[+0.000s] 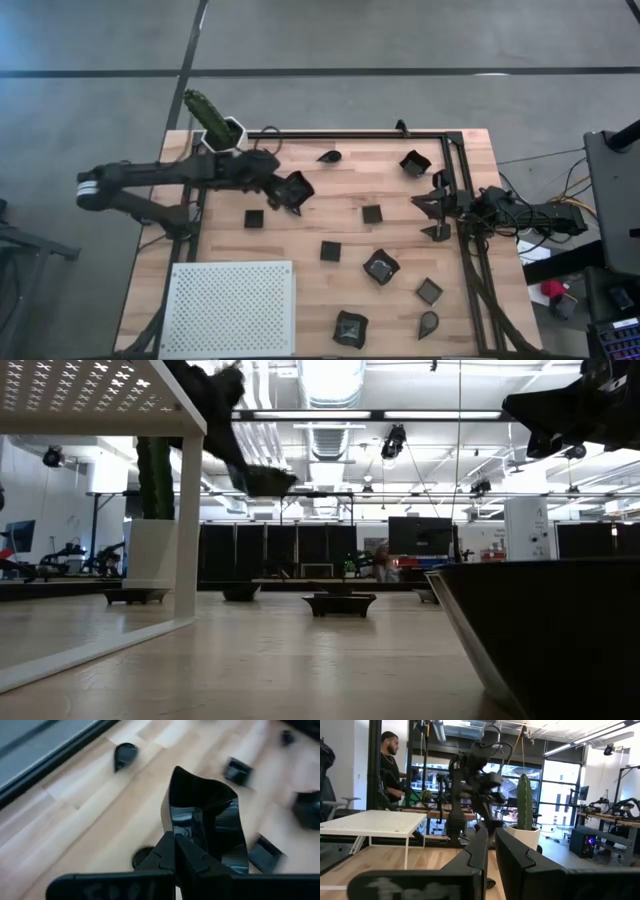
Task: Pick & Place Mini shaped plates
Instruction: Put the distorted square plate on the shelf
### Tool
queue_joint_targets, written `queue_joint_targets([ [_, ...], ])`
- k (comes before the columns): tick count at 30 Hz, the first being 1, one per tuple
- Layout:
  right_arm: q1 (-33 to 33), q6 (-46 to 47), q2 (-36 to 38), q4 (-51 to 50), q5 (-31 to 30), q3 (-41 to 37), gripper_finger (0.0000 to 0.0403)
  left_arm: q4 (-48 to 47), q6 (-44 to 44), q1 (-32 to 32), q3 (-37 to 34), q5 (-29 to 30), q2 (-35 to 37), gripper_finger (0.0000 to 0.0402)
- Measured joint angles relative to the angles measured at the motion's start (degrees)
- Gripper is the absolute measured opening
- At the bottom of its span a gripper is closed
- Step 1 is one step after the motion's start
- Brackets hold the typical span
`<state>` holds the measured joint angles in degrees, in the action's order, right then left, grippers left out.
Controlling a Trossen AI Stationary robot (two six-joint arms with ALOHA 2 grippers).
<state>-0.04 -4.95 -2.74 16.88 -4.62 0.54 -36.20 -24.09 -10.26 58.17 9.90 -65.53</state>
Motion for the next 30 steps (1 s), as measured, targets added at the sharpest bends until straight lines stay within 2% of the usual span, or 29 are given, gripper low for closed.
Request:
queue_joint_targets([
  [13,0.0,0.4,0.0,0.1,0.0,0.0,0.0034,-12.5,7.4,6.2,0.0,-19.1,16.2,0.0000],
  [20,0.0,0.5,0.0,0.1,0.0,0.0,0.0034,-16.2,5.7,10.4,0.0,-31.9,22.3,0.0000],
  [26,0.0,0.5,0.0,0.1,0.0,0.0,0.0034,-20.2,-0.2,15.9,-0.2,-35.0,24.6,0.0000],
  [30,0.0,0.5,0.0,0.1,0.0,0.0,0.0034,-20.5,-5.1,21.2,-0.3,-34.7,24.9,0.0000],
])
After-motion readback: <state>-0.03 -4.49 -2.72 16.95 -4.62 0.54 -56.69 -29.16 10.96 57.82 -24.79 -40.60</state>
